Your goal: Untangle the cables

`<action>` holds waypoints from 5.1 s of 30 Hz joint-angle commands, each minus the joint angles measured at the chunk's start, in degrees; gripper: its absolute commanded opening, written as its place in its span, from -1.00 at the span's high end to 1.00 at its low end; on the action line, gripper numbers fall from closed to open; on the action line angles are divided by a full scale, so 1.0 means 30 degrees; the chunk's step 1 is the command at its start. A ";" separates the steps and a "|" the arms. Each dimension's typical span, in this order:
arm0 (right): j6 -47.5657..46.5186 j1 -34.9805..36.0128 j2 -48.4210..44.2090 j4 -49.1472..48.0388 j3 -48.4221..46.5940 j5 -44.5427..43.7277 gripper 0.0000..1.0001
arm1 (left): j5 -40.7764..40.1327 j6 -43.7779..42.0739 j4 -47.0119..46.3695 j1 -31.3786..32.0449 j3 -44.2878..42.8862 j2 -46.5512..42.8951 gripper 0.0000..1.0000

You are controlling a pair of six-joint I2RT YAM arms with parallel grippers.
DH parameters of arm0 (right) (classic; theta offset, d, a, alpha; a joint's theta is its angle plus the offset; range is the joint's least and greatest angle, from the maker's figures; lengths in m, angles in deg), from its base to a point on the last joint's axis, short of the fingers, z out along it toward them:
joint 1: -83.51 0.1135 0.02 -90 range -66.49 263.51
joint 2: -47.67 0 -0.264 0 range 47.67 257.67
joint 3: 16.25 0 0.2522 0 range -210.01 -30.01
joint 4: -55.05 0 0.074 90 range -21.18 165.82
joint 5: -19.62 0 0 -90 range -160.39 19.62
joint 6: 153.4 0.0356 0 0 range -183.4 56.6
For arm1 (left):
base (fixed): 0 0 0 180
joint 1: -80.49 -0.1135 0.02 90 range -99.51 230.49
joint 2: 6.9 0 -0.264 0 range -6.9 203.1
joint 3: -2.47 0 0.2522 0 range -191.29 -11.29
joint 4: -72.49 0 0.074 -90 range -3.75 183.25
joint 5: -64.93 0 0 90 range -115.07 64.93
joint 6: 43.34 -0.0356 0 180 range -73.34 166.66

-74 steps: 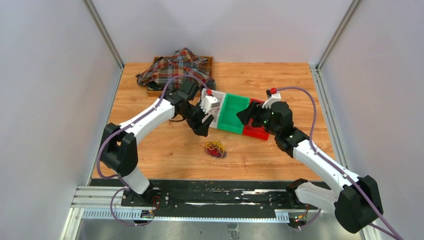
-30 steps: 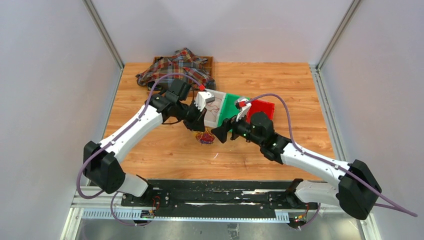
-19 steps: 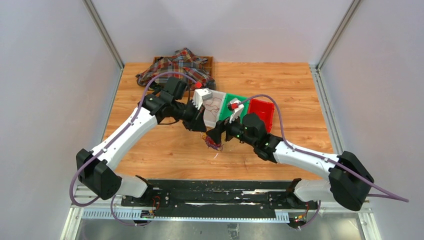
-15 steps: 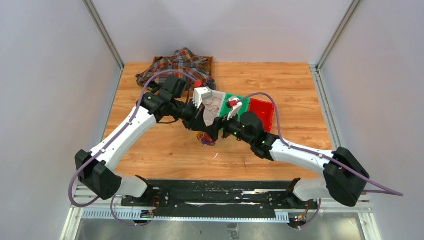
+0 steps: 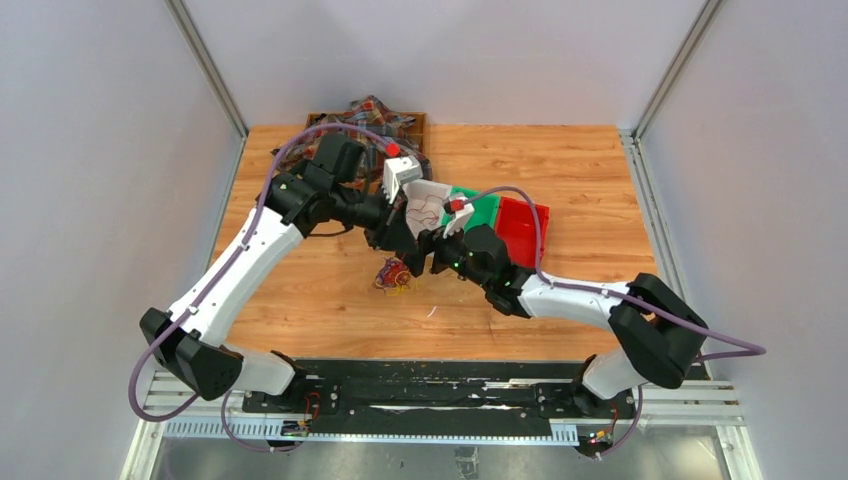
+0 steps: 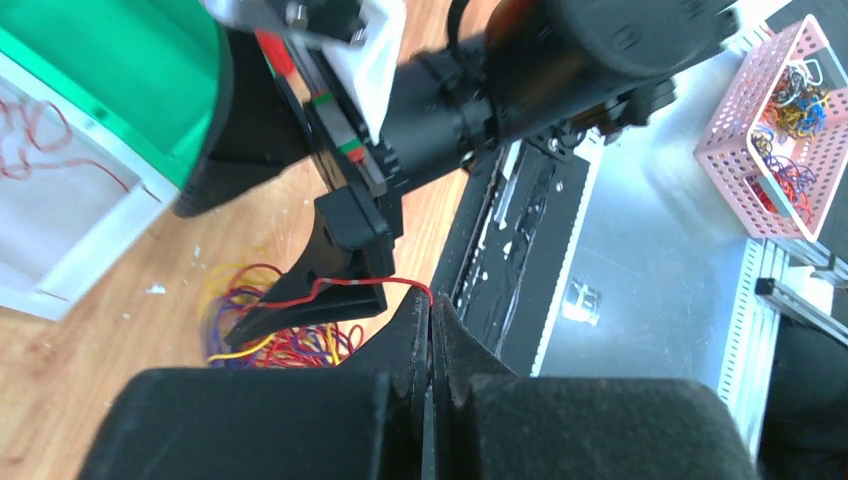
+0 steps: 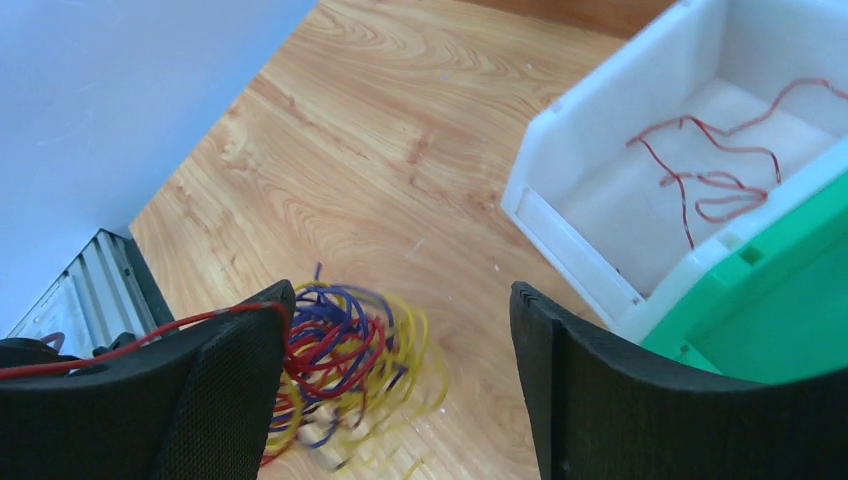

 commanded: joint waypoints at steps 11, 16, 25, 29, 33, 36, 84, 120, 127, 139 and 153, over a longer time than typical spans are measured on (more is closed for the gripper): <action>0.2174 0.0328 -0.0418 -0.1020 0.3650 -0.2704 -0.55 | 0.0154 0.0619 0.0655 0.0132 -0.6411 -0.0766 0.99; 0.2381 0.0455 -0.0363 -0.0724 0.4061 -0.3102 -0.53 | -0.0722 0.0647 0.0728 0.0132 -0.8563 -0.0623 0.99; 0.0355 0.0447 -0.4440 0.1051 0.3996 -0.4184 -0.57 | -0.1435 0.0466 0.0744 0.0132 -0.6578 -0.1517 0.99; -0.2073 0.0438 -0.7307 0.2736 0.3242 -0.3606 -0.76 | -0.1841 -0.0082 0.0744 0.0154 -0.5514 -0.1664 0.99; -0.3837 0.0423 -0.8779 0.3485 0.2407 -0.1416 -0.83 | -0.2077 -0.0585 0.0715 0.0151 -0.5012 -0.1327 0.99; -0.4221 0.0423 -0.8802 0.3305 0.1808 0.0556 -0.82 | -0.2008 -0.0596 0.0729 0.0162 -0.4878 -0.0996 0.99; -0.0057 0.1807 0.0749 -0.5228 0.0727 0.0802 -0.10 | -0.0714 0.0774 0.0705 0.0835 -0.9764 -0.0901 0.99; 0.2949 0.2117 0.5027 -0.3672 0.2688 -0.0513 -0.09 | -1.6550 -0.5784 -1.4640 0.0835 -1.2062 -0.2716 0.99; 0.2367 0.2122 0.3535 -0.2413 0.2708 -0.0711 -0.28 | -1.3219 -0.3397 -1.0065 0.0835 -1.0388 -0.3741 0.99; -0.2274 0.2093 -0.1258 -0.0180 0.1495 -0.0220 -0.74 | -0.9310 -0.1543 -0.7880 0.0835 -0.6903 -0.5327 0.99; -0.5725 0.2093 0.1929 -0.0200 -0.4030 0.2418 -0.64 | -0.7626 -0.1401 -0.7013 0.0835 -0.9030 -0.4484 0.99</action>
